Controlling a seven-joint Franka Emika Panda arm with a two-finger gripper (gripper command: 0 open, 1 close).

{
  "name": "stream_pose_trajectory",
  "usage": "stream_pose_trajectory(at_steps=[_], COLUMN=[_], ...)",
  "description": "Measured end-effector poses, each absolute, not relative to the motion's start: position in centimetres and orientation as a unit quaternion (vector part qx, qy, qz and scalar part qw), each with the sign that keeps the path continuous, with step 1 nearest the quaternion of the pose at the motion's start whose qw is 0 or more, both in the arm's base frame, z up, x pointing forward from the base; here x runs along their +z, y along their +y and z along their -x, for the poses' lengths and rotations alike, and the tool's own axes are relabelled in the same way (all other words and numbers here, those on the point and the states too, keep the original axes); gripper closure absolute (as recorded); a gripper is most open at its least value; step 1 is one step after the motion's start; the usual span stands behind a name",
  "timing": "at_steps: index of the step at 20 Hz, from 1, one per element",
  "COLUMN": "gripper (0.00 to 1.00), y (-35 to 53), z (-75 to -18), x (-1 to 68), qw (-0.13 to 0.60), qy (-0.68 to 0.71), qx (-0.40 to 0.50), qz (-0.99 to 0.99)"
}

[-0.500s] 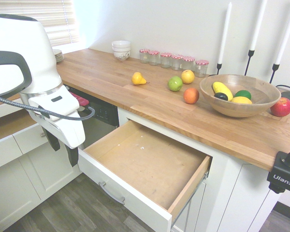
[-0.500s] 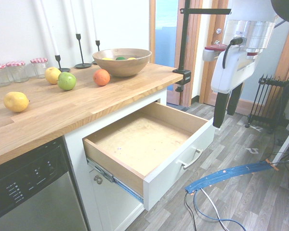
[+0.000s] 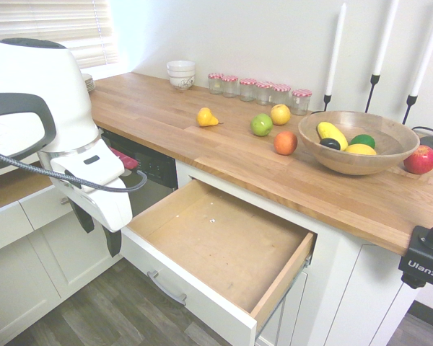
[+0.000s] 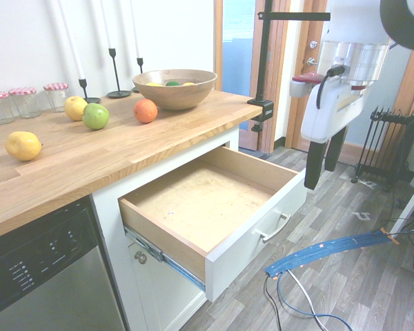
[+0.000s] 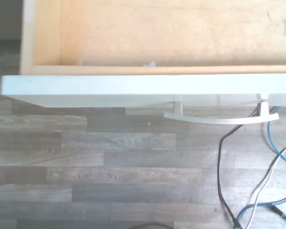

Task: Close the drawer

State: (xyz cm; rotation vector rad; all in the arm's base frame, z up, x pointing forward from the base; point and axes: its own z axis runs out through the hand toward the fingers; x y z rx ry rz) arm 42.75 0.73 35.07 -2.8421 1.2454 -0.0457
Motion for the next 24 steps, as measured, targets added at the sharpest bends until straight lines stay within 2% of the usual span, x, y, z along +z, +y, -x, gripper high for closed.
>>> stream_pose_trajectory(at_steps=[24], gripper=[0.00], y=[-4.5], z=[-42.3], x=[16.4], qw=[-0.012], qy=[0.408], qx=[0.038], qz=[0.912])
